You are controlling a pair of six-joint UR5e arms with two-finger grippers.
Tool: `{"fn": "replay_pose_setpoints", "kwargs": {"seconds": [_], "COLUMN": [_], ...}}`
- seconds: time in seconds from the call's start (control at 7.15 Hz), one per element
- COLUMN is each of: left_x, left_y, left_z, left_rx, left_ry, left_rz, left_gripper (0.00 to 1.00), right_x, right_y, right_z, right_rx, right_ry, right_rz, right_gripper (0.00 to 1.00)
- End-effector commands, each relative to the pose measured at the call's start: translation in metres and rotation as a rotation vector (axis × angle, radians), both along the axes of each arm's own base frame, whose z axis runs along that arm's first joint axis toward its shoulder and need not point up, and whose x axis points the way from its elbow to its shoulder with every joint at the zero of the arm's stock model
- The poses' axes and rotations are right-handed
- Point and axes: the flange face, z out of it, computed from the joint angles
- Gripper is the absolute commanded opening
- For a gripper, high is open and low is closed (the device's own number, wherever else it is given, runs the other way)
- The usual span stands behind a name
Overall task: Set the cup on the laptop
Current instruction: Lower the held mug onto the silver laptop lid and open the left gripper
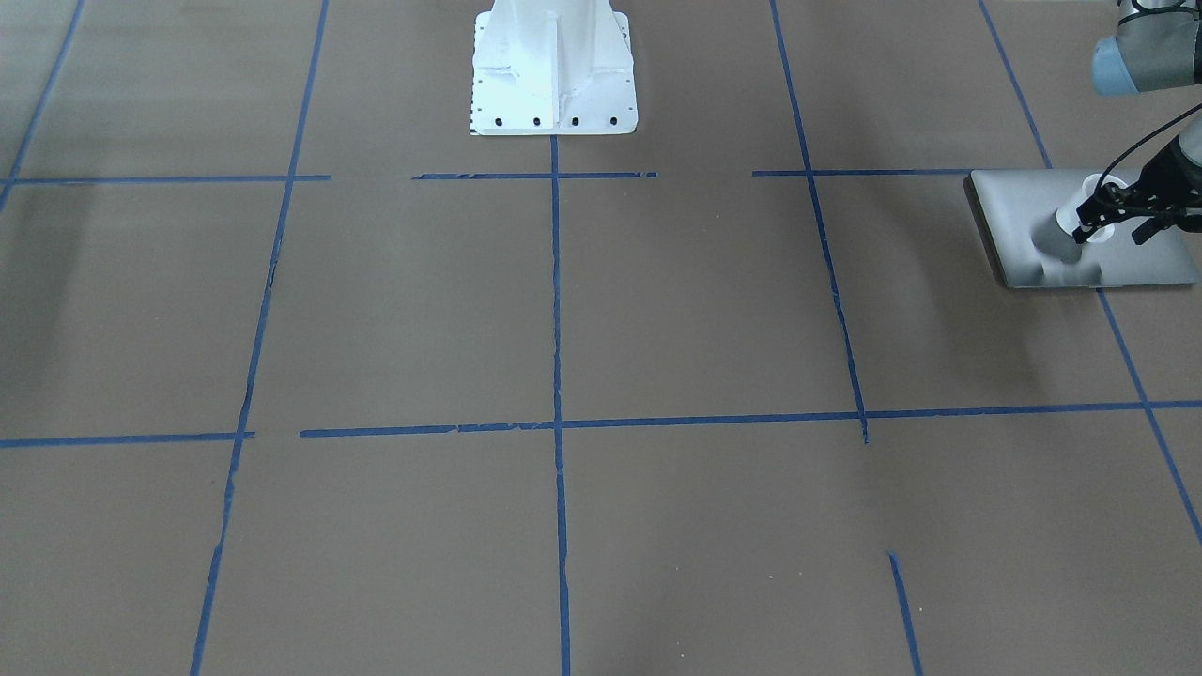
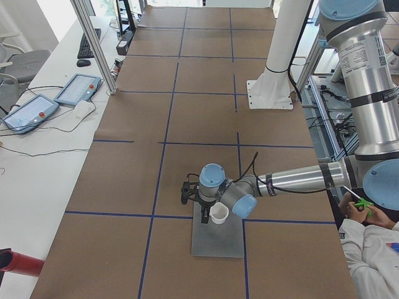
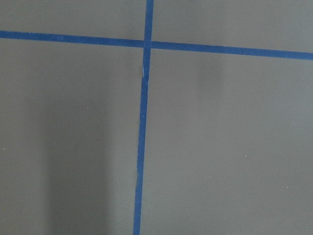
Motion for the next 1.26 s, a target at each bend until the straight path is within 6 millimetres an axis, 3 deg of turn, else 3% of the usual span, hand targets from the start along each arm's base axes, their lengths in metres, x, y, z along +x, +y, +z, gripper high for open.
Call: {"fn": "replay_pose_setpoints", "kwargs": {"seconds": [0.0,0.14,0.28,0.42,0.7,0.84,1.12], "left_x": [-0.028,-0.064,-0.08,-0.122,-0.199,-0.219,-0.214], "left_y": [0.016,0.01,0.004,0.006,-0.015,-0.026,0.005], "left_z": [-0.032,-0.05,-0.066,-0.077,-0.095,-0.111,-0.09], "left_rx": [0.065,0.096,0.097,0.069,0.073,0.049,-0.008], "left_ry": [0.092,0.092,0.054,0.011,-0.088,-0.133,-0.11], "left_rz": [0.062,0.024,0.066,0.067,0.105,0.091,0.083], "left_gripper": [1.0,1.0,1.0,1.0,1.0,1.0,1.0], "right_x": [0.0,0.0,0.0,0.0,0.0,0.0,0.0], "right_y": [0.0,0.0,0.0,0.0,0.0,0.0,0.0], "right_z": [0.0,0.0,0.0,0.0,0.0,0.0,0.0], "right_rx": [0.0,0.001,0.0,0.001,0.0,0.0,0.0], "right_ry": [0.0,0.0,0.0,0.001,0.0,0.002,0.002], "right_rz": [0.0,0.0,0.0,0.0,0.0,0.0,0.0], "right_gripper": [1.0,1.0,1.0,1.0,1.0,1.0,1.0]}}
